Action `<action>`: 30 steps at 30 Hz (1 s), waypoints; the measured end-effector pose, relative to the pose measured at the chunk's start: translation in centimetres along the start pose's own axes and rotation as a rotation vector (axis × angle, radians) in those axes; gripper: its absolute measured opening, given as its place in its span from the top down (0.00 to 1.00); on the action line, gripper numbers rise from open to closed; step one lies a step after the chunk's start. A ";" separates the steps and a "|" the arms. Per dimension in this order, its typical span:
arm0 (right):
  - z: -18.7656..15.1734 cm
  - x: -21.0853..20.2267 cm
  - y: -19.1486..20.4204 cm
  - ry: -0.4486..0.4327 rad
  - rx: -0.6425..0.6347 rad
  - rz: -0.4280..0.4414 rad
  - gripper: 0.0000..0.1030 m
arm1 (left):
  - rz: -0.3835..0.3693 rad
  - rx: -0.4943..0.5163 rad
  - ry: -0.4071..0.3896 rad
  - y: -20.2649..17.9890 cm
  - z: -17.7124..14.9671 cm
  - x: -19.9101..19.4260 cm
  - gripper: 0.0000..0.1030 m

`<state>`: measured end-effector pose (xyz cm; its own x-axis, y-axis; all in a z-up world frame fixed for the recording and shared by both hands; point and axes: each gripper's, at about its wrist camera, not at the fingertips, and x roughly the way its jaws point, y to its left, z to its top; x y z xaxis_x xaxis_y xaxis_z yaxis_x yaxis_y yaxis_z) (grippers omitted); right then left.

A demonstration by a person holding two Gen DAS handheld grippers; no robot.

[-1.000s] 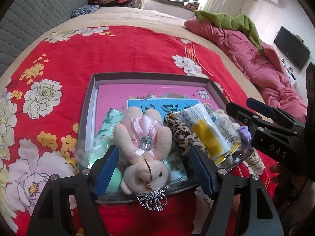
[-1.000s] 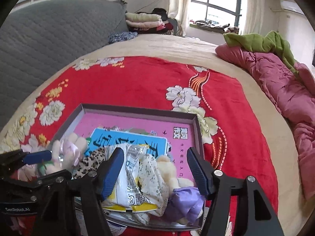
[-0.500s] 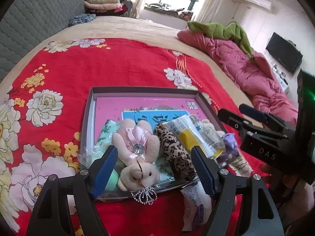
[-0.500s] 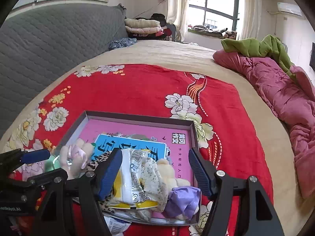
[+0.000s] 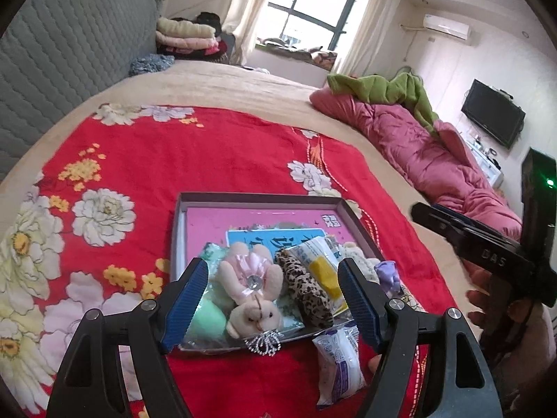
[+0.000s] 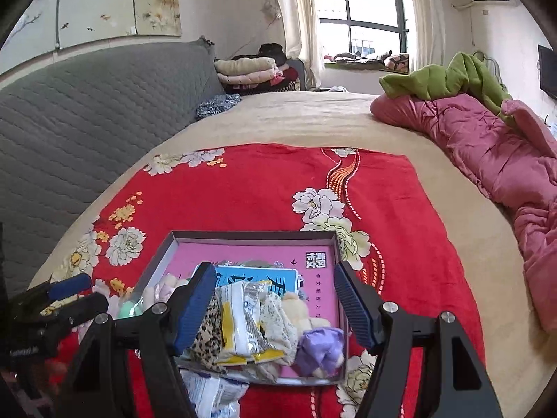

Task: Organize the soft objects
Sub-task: 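Withdraw both open grippers from the box back toward the remaining items, then move left gripper to the white-blue bagged packet while right gripper approaches the pink makeup sponge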

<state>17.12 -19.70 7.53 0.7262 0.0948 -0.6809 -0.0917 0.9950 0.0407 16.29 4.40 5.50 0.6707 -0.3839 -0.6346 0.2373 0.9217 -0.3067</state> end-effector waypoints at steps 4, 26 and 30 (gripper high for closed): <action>-1.1 -2.1 -0.7 -0.012 -0.024 0.010 0.32 | 0.011 0.009 0.022 -0.6 -1.3 -0.2 0.24; -9.2 -6.4 -2.3 0.056 -0.083 0.059 0.32 | 0.023 0.088 0.137 -8.2 -8.1 0.3 0.24; -10.6 -6.1 -2.0 0.085 -0.109 0.084 0.32 | 0.019 0.073 0.159 -8.0 -8.6 0.9 0.24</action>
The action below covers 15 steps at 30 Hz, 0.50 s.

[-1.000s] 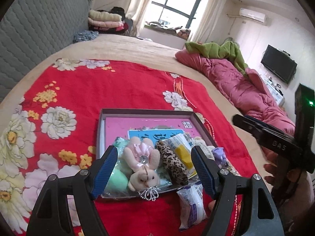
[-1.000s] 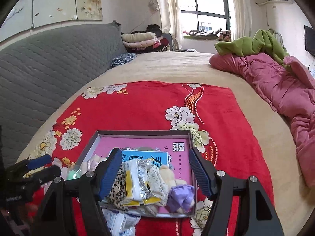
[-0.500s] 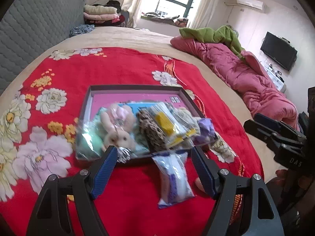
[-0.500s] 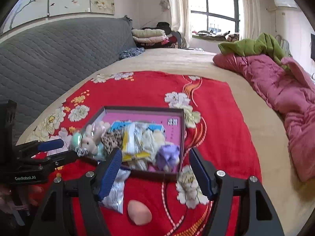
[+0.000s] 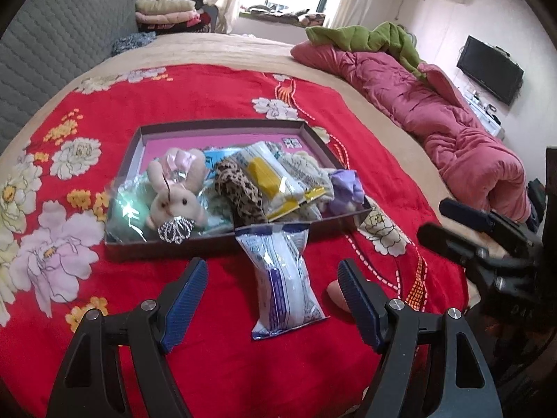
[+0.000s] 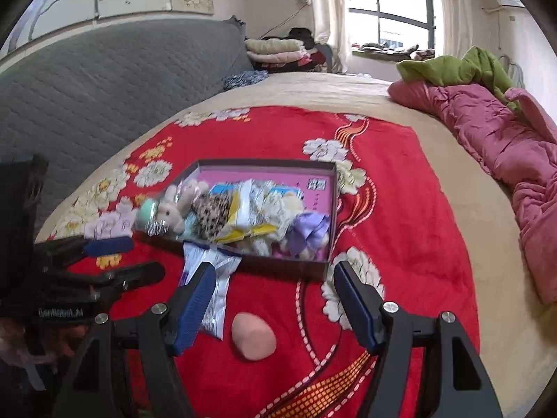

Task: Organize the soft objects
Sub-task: 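Move left gripper to the white-blue bagged packet while right gripper approaches the pink makeup sponge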

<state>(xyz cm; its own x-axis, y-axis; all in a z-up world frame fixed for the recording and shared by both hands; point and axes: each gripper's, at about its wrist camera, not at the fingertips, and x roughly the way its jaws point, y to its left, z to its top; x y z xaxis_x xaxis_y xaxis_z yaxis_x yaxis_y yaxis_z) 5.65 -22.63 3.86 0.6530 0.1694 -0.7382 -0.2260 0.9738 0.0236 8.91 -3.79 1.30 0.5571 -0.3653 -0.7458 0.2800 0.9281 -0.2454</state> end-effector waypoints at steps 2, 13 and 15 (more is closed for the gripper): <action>-0.8 0.5 0.3 0.025 -0.017 0.004 0.32 | 0.003 -0.001 0.013 0.0 -0.3 0.5 0.24; -3.4 0.8 0.8 0.069 -0.045 0.044 0.32 | 0.018 -0.002 0.057 -0.6 -1.6 1.6 0.24; -3.6 0.8 0.9 0.071 -0.045 0.057 0.32 | 0.023 -0.014 0.072 -0.6 -1.9 1.8 0.24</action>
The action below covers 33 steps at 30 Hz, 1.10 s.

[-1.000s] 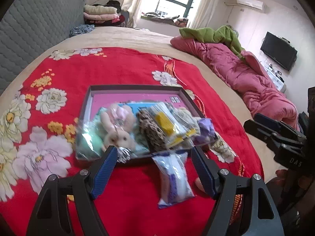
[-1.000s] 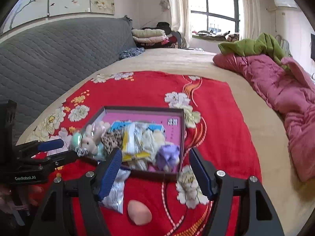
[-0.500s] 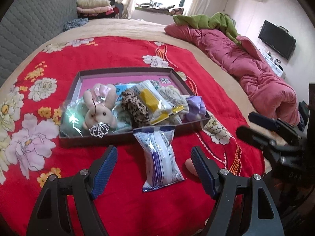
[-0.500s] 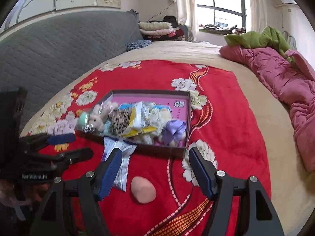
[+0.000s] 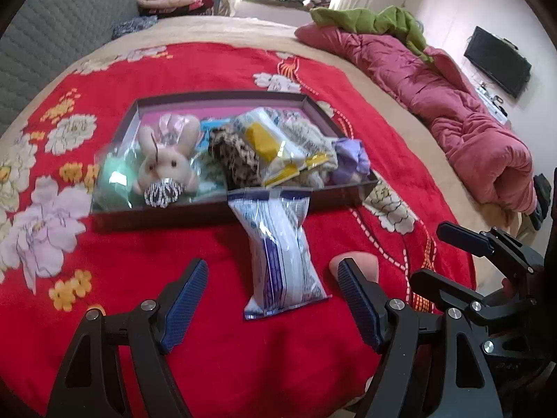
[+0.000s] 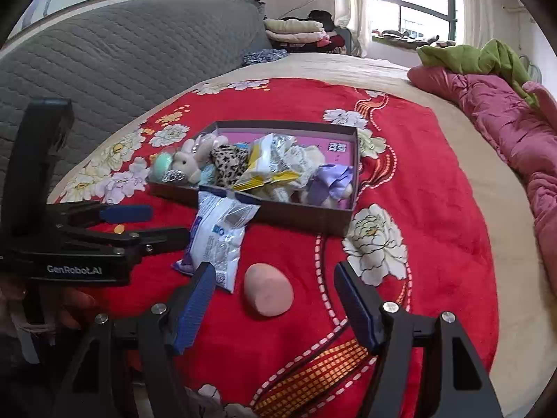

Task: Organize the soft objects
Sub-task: 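Move left gripper to the white-blue bagged packet while right gripper approaches the pink makeup sponge, then close left gripper on the white-blue bagged packet while right gripper grasps the pink makeup sponge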

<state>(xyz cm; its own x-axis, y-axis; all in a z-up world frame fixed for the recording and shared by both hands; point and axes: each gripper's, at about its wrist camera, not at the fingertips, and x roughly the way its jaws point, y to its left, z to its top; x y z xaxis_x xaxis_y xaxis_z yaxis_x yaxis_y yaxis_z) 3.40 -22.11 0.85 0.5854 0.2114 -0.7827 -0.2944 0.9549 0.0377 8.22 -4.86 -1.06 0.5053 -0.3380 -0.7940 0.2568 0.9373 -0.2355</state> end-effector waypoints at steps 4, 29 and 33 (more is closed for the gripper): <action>-0.7 0.8 0.5 0.009 -0.027 0.023 0.32 | 0.004 -0.029 0.020 0.0 -0.6 0.4 0.24; -1.8 8.0 0.5 0.111 -0.121 0.013 0.41 | -0.068 -0.026 0.096 -0.1 0.0 7.2 0.24; -1.8 8.2 0.5 0.108 -0.130 0.016 0.49 | -0.073 -0.028 0.096 0.0 0.4 7.8 0.24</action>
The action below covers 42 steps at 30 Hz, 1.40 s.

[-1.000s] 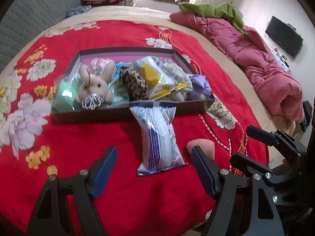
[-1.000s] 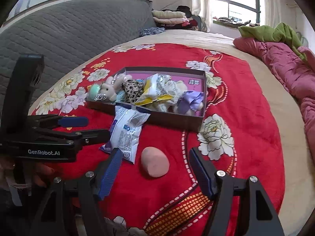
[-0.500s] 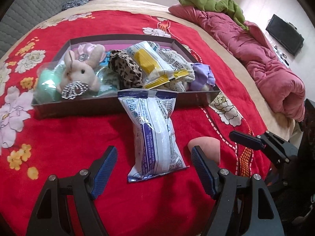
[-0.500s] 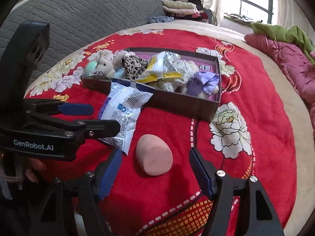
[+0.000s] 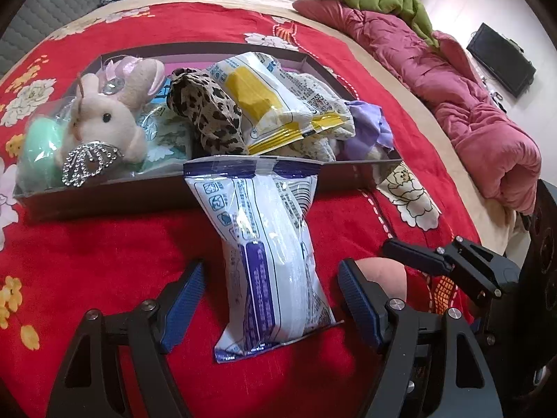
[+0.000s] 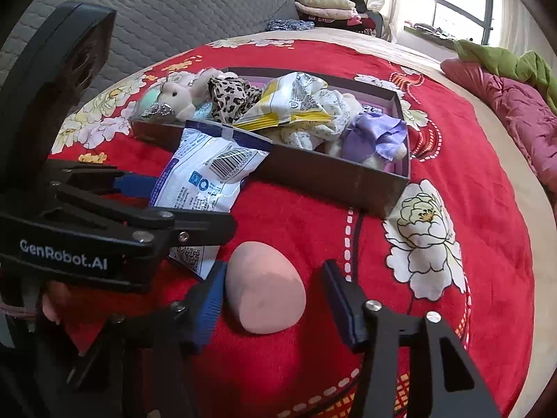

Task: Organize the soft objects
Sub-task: 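Close left gripper on the white-blue bagged packet while right gripper grasps the pink makeup sponge, then carry the bagged packet and makeup sponge up and over the pink box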

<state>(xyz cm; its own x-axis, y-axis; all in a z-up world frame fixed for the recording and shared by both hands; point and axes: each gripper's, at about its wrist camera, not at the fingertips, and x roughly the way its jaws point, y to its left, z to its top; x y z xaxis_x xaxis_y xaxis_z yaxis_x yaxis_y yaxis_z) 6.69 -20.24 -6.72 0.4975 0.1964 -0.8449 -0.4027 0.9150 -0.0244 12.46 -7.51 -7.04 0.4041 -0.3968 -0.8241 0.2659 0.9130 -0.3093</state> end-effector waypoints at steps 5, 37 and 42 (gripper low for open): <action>0.1 0.2 0.1 -0.001 -0.008 0.024 0.60 | 0.002 0.010 -0.002 0.0 0.2 0.4 0.24; 2.0 -3.4 -4.5 -0.144 0.192 -0.015 0.62 | -0.016 0.060 -0.061 -1.4 0.5 -1.7 0.53; 2.5 -3.9 -4.2 -0.169 0.194 -0.011 0.62 | -0.014 0.061 -0.098 -1.4 0.6 -3.7 0.53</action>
<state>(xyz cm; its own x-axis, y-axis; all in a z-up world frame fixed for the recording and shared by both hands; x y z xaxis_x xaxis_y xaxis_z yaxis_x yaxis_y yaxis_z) 8.38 -23.93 -1.98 0.6288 0.2275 -0.7436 -0.2502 0.9646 0.0836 11.13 -7.35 -3.30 0.4830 -0.4196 -0.7686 0.3235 0.9011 -0.2887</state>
